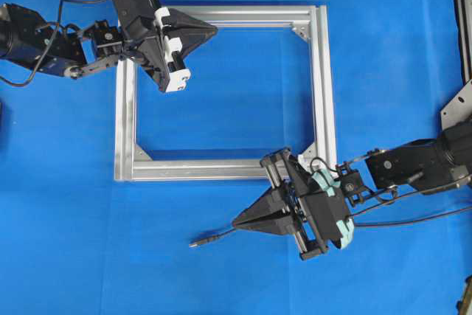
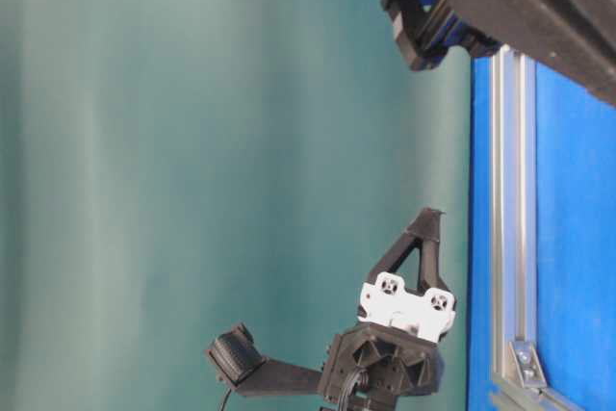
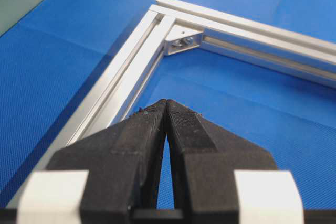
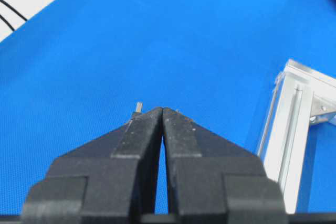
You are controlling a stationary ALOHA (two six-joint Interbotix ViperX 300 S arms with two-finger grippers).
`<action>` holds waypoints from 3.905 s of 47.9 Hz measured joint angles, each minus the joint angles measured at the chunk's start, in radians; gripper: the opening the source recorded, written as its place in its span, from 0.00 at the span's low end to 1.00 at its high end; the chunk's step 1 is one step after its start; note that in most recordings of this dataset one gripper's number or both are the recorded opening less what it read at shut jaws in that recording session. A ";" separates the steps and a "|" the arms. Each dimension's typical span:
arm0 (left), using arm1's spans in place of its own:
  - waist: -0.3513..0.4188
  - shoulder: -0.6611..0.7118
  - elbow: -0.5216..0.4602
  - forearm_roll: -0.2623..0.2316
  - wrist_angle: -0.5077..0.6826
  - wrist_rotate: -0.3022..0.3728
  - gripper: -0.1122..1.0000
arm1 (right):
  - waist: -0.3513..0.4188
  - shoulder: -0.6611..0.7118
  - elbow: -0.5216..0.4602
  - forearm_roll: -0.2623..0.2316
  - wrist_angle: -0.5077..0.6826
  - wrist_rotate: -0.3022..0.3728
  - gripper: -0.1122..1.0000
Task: Insert the wire through the string loop located on the right side.
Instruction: 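Lower the open right gripper onto the black USB cable near its plug, then close the right gripper on the cable just behind the USB plug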
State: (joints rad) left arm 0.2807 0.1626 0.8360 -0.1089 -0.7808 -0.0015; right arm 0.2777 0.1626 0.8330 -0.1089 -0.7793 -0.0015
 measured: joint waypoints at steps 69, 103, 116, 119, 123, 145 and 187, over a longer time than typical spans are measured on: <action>0.000 -0.006 0.000 0.018 0.015 0.009 0.10 | 0.046 0.098 -0.061 0.135 0.067 0.121 0.84; -0.002 -0.006 -0.002 0.018 0.032 0.009 0.10 | 0.072 0.206 -0.094 0.218 0.071 0.121 0.79; -0.002 -0.006 0.000 0.018 0.032 0.009 0.10 | 0.072 0.206 -0.101 0.221 0.084 0.121 0.46; 0.000 -0.006 0.000 0.018 0.032 0.008 0.10 | 0.072 0.206 -0.103 0.221 0.095 0.121 0.30; 0.000 -0.006 0.000 0.020 0.032 0.009 0.10 | 0.072 0.209 -0.107 0.221 0.114 0.118 0.15; -0.002 -0.006 0.000 0.020 0.032 0.009 0.10 | 0.072 0.210 -0.107 0.219 0.126 0.117 0.07; 0.000 -0.006 0.000 0.018 0.034 0.009 0.10 | 0.071 -0.002 -0.078 0.219 0.281 0.060 0.07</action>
State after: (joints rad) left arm 0.2807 0.1565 0.8360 -0.0905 -0.7470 0.0077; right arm 0.3482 0.1611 0.7547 0.1104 -0.4985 0.0583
